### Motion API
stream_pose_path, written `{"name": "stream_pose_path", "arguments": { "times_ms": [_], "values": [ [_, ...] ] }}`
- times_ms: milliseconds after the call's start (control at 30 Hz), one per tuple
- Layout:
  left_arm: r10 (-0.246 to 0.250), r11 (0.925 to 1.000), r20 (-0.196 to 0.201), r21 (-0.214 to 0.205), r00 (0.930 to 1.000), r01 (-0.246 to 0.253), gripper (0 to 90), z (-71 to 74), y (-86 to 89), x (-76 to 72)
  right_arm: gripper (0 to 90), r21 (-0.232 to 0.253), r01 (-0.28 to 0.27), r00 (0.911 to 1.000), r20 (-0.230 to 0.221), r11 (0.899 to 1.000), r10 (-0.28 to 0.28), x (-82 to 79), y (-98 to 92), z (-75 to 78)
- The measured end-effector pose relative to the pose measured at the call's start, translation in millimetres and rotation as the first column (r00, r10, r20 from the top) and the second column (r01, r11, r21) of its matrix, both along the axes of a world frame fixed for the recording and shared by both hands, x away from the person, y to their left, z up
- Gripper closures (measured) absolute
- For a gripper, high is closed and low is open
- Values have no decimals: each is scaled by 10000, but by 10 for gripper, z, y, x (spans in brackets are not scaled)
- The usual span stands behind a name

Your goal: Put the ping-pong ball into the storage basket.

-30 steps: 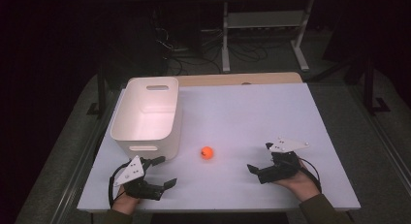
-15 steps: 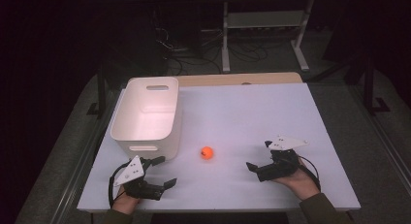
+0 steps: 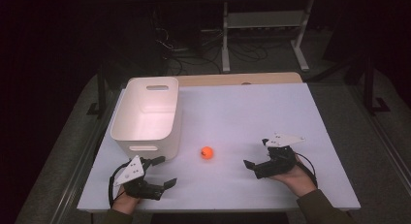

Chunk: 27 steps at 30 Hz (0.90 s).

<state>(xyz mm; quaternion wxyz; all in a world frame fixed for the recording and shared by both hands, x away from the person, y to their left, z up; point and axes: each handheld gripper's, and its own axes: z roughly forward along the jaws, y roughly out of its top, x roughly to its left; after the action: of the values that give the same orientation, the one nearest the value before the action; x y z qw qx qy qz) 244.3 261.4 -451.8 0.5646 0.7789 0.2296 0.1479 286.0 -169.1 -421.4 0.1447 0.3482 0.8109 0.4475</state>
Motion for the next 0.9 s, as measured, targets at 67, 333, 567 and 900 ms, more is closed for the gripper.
{"name": "stream_pose_path", "arguments": {
  "times_ms": [67, 333, 567, 900],
  "values": [
    [-6, 10000, 15, -7, 10000, 6, 140, -1, 0, -1, 0, -28, -60, 10000, -8, 10000, 60, 18, 19, -3],
    [4, 10000, -15, -9, 10000, -4, 140, 0, -1, -2, 0, -71, -141, 9999, -27, 9999, 141, 53, 70, -10],
    [10, 10000, -44, 7, 10000, -10, 140, 0, 0, 1, 0, -100, -262, 9997, 11, 9996, 263, 95, 123, -10],
    [-2, 10000, -22, -25, 10000, 2, 140, 0, 0, -1, 0, -125, -363, 9993, -3, 9993, 363, 124, 184, -7]
  ]
}}
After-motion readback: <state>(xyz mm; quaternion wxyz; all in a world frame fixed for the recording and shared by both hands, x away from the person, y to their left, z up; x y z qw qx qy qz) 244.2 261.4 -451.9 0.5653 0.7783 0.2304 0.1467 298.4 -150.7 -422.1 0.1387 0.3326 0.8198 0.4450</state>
